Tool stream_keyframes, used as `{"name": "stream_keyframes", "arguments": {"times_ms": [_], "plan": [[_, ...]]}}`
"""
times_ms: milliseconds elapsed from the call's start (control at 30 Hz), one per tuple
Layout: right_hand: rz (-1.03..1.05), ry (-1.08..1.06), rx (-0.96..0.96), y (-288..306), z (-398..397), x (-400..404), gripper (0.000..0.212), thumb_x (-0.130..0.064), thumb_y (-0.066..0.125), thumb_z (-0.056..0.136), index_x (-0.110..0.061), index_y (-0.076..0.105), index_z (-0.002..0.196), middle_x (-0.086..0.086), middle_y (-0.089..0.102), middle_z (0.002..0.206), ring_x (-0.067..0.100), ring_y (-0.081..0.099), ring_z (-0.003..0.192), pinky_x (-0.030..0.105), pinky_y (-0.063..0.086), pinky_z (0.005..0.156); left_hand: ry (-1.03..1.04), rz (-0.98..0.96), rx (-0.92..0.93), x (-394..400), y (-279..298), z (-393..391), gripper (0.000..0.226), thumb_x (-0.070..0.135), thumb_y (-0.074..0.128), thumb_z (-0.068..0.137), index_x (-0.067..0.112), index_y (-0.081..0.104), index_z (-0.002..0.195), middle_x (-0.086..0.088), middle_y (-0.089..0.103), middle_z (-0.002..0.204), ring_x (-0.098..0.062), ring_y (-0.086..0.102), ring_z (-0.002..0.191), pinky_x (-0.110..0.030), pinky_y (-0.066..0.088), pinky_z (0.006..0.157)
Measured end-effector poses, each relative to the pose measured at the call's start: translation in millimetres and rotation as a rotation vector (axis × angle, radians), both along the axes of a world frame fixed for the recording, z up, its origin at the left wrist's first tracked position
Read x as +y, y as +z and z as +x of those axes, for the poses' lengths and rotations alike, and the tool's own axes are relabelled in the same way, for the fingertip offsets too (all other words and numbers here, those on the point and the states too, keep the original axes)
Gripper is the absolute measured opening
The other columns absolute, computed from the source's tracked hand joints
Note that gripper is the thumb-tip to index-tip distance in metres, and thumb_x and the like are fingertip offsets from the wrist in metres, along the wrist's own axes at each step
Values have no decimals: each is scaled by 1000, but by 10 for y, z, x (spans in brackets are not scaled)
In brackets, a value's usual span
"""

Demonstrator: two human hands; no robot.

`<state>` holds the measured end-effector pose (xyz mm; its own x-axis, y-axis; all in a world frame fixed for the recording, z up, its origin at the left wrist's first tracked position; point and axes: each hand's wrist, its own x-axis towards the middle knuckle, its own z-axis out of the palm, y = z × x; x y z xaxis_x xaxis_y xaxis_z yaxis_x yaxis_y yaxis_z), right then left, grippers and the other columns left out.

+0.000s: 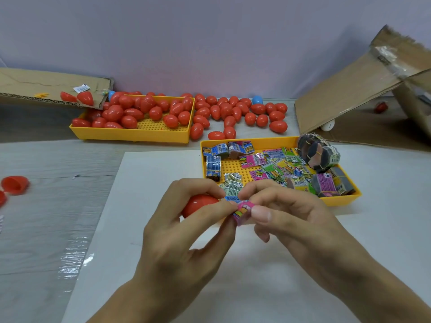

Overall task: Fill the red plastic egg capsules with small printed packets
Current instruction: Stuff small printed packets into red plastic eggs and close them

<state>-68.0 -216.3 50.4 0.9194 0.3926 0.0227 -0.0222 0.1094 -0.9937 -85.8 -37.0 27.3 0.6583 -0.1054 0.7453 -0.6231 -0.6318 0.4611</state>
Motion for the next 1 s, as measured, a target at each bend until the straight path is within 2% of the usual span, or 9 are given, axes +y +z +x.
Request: {"name": "stream_keyframes", "arguments": {"times_ms": [167, 267, 367, 500, 600, 733, 800, 900, 1000], "plan": [[74, 36, 14, 13, -22, -2, 10, -25, 77, 67, -15, 74, 68, -7, 64, 96, 5, 64, 81, 16, 49, 64, 7, -47, -33, 8, 13, 6, 11, 10, 71, 84, 6, 76, 93, -12, 61, 98, -17, 61, 91, -23, 50, 75], [54, 19, 3, 10, -31, 5, 7, -23, 78, 65, -17, 75, 67, -8, 64, 98, 8, 68, 85, 21, 53, 69, -2, -119, -41, 20, 32, 7, 14, 10, 72, 84, 8, 71, 97, -14, 61, 99, -19, 62, 92, -28, 52, 70], [39, 10, -11, 20, -39, 8, 5, -24, 77, 65, -20, 75, 65, -10, 63, 98, 8, 69, 85, 22, 53, 70, -8, -149, -22, 18, 30, 10, 12, 11, 71, 85, 3, 73, 93, -14, 60, 99, -21, 62, 91, -33, 51, 67], [13, 25, -39, 41, -49, 36, 15, -31, 71, 71, -22, 71, 59, -7, 61, 97, 4, 65, 86, 16, 50, 70, -21, -133, -14, 11, 7, 7, 12, 8, 70, 85, 1, 74, 93, -14, 60, 99, -21, 62, 92, -32, 52, 69], [-25, 27, -55, 34, -50, 47, 23, -34, 69, 75, -25, 68, 54, -5, 60, 97, 5, 63, 88, 17, 50, 73, -19, -115, -14, 3, 0, 1, 10, 6, 72, 83, 2, 74, 92, -14, 60, 99, -19, 62, 92, -29, 52, 71], [-56, -1, -99, 9, -46, 54, 24, -36, 68, 76, -29, 70, 54, -4, 60, 98, 7, 63, 92, 20, 53, 80, -49, -149, 44, -18, 0, 17, 9, 10, 68, 85, 5, 73, 90, -12, 60, 99, -18, 62, 89, -30, 51, 65], [-61, -46, -130, 12, -37, 59, 24, -37, 67, 76, -32, 70, 53, -8, 62, 92, 2, 61, 94, 15, 50, 74, -62, -166, 83, -17, 1, 21, 11, 14, 66, 86, 5, 72, 90, -9, 59, 99, -18, 61, 87, -29, 50, 64], [-49, -45, -107, 14, -22, 44, 19, -40, 67, 75, -31, 75, 60, -10, 63, 89, 4, 58, 95, 23, 47, 64, -76, -166, 131, -11, 0, 20, 13, 16, 66, 86, 6, 73, 90, -7, 59, 99, -18, 62, 89, -29, 50, 64], [-13, -47, -20, -20, -3, 11, 25, -38, 72, 72, -14, 80, 73, -8, 64, 93, 9, 58, 84, 24, 43, 61, -97, -164, 149, -16, 8, 29, 15, 18, 66, 86, 7, 74, 90, -6, 59, 98, -17, 62, 89, -27, 50, 65]]}}
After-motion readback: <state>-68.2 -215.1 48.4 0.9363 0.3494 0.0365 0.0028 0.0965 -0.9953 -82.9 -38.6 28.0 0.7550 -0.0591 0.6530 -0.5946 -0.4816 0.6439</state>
